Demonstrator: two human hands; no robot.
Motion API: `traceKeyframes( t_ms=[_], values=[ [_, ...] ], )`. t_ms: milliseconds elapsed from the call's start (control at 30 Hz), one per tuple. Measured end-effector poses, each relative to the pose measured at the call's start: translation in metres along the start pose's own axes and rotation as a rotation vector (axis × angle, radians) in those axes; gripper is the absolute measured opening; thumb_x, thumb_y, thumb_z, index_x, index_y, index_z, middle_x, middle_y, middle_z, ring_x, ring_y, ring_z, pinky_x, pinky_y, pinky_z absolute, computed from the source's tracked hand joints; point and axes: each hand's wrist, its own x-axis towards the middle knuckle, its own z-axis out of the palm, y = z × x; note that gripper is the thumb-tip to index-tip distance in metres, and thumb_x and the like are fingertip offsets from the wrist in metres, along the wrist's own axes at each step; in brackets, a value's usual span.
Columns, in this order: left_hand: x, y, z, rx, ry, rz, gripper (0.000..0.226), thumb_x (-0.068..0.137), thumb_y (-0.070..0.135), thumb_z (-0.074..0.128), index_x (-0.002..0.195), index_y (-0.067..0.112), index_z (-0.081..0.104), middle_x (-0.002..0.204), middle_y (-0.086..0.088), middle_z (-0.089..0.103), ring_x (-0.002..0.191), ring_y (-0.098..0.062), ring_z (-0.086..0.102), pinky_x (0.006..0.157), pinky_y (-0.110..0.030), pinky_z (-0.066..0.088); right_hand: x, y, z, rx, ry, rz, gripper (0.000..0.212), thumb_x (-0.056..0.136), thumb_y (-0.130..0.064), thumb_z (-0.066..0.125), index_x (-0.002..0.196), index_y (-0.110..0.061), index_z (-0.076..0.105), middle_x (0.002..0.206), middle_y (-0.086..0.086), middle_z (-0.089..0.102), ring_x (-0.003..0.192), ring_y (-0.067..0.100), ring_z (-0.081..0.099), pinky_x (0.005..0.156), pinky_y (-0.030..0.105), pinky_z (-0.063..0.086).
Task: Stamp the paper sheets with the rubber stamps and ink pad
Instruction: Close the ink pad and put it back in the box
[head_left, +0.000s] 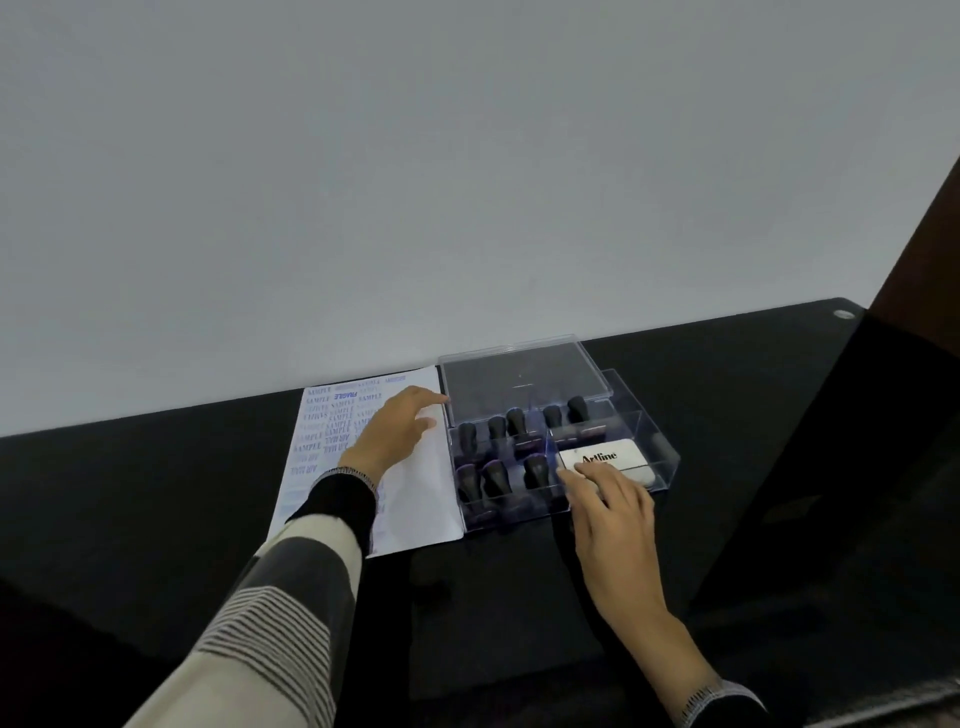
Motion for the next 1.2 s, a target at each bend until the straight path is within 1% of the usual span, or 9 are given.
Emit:
traceKeyframes(
  t_ms=[167, 267, 467, 567, 700, 867, 967, 1100, 1200],
  values=[
    [0.02, 0.003, 0.009, 0.055, -0.008, 0.112, 0.022, 0.087, 0.002, 0.061, 0.09, 0.023, 0.069, 0.111, 0.009, 0.054, 0.105, -0.011, 0.053, 0.093, -0.033, 0.043, 0.001, 0.001, 0.002, -0.023, 0.001, -0.005, 0.044, 0.076, 0.002, 0.072, 0.115, -0.016, 0.063, 0.115, 0.003, 0.06, 0.115, 0.021, 0.053, 0.097, 0.045, 0.042],
    [0.022, 0.002, 0.01, -0.01, 0.036, 0.155, 0.032, 0.084, -0.006, 0.054, 0.078, 0.024, 0.064, 0.1, 0.003, 0.055, 0.091, -0.012, 0.058, 0.083, -0.032, 0.047, 0.001, 0.0, 0.002, -0.024, 0.005, 0.004, 0.045, 0.075, 0.003, 0.072, 0.114, -0.017, 0.063, 0.115, 0.003, 0.06, 0.115, 0.021, 0.052, 0.097, 0.044, 0.042],
    [0.037, 0.006, -0.012, 0.091, -0.066, 0.266, 0.026, 0.091, 0.001, 0.055, 0.082, 0.024, 0.064, 0.107, 0.003, 0.047, 0.09, -0.012, 0.061, 0.087, -0.033, 0.05, 0.001, -0.001, 0.002, -0.017, 0.018, -0.001, 0.054, 0.07, 0.007, 0.076, 0.114, -0.019, 0.06, 0.113, 0.003, 0.06, 0.115, 0.016, 0.046, 0.095, 0.042, 0.042],
    [0.046, 0.02, -0.04, -0.057, -0.02, 0.249, 0.035, 0.093, 0.003, 0.055, 0.08, 0.035, 0.06, 0.107, -0.004, 0.054, 0.096, -0.017, 0.06, 0.092, -0.031, 0.048, 0.001, -0.001, 0.002, -0.009, 0.016, 0.003, 0.057, 0.068, 0.006, 0.077, 0.115, -0.02, 0.059, 0.113, 0.002, 0.06, 0.114, 0.015, 0.044, 0.094, 0.042, 0.044],
    [0.055, 0.033, -0.067, -0.197, -0.009, 0.168, 0.021, 0.096, 0.004, 0.05, 0.089, 0.021, 0.06, 0.109, 0.001, 0.057, 0.094, -0.015, 0.063, 0.089, -0.032, 0.049, 0.001, 0.0, 0.004, 0.002, 0.013, 0.006, 0.056, 0.07, 0.005, 0.077, 0.115, -0.021, 0.057, 0.114, 0.001, 0.059, 0.114, 0.016, 0.047, 0.094, 0.04, 0.044],
    [0.028, 0.057, -0.047, -0.447, -0.073, 0.119, 0.01, 0.1, 0.008, 0.046, 0.098, 0.012, 0.055, 0.116, 0.002, 0.061, 0.089, -0.014, 0.071, 0.085, -0.026, 0.055, 0.0, -0.001, 0.002, 0.011, 0.018, 0.002, 0.051, 0.072, 0.006, 0.074, 0.115, -0.019, 0.06, 0.112, 0.001, 0.059, 0.112, 0.016, 0.049, 0.093, 0.039, 0.045],
    [0.008, 0.064, -0.031, -0.572, -0.038, 0.083, 0.008, 0.097, 0.015, 0.055, 0.098, 0.009, 0.058, 0.104, 0.003, 0.062, 0.092, -0.019, 0.07, 0.089, -0.029, 0.054, 0.001, -0.002, 0.002, 0.006, 0.026, 0.002, 0.048, 0.073, 0.006, 0.074, 0.113, -0.017, 0.062, 0.111, 0.002, 0.059, 0.111, 0.017, 0.049, 0.093, 0.038, 0.045],
    [-0.017, 0.081, -0.023, -0.572, 0.138, 0.046, 0.013, 0.081, 0.024, 0.076, 0.088, 0.016, 0.069, 0.094, 0.008, 0.07, 0.083, -0.007, 0.068, 0.074, -0.011, 0.047, 0.001, -0.004, 0.0, 0.035, 0.009, 0.026, 0.039, 0.079, 0.002, 0.07, 0.112, -0.018, 0.063, 0.113, 0.0, 0.06, 0.113, 0.016, 0.049, 0.096, 0.034, 0.04],
    [-0.04, 0.09, -0.025, -0.594, 0.127, 0.085, 0.01, 0.079, 0.02, 0.078, 0.084, 0.014, 0.071, 0.091, 0.002, 0.071, 0.086, -0.014, 0.068, 0.076, -0.017, 0.05, 0.001, -0.008, -0.005, 0.095, -0.02, 0.06, 0.032, 0.087, -0.004, 0.062, 0.115, -0.018, 0.063, 0.116, -0.003, 0.059, 0.118, 0.013, 0.047, 0.102, 0.032, 0.035]
  ],
)
